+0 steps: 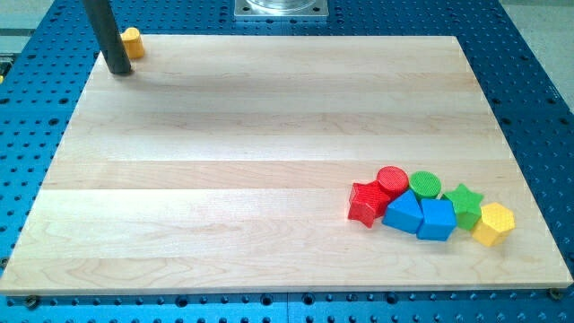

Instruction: Slide your arm towards the hexagon

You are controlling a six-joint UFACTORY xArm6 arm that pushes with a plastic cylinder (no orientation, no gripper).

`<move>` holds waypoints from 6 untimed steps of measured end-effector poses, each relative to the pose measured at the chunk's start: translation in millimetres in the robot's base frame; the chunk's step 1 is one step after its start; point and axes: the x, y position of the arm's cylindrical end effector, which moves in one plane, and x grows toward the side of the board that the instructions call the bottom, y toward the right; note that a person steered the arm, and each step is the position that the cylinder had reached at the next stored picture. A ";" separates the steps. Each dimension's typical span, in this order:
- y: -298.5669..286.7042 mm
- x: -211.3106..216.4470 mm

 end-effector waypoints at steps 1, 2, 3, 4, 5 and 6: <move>3.9 13.5; 44.0 39.4; 93.3 52.5; 153.5 79.7; 237.8 114.9; 332.4 138.8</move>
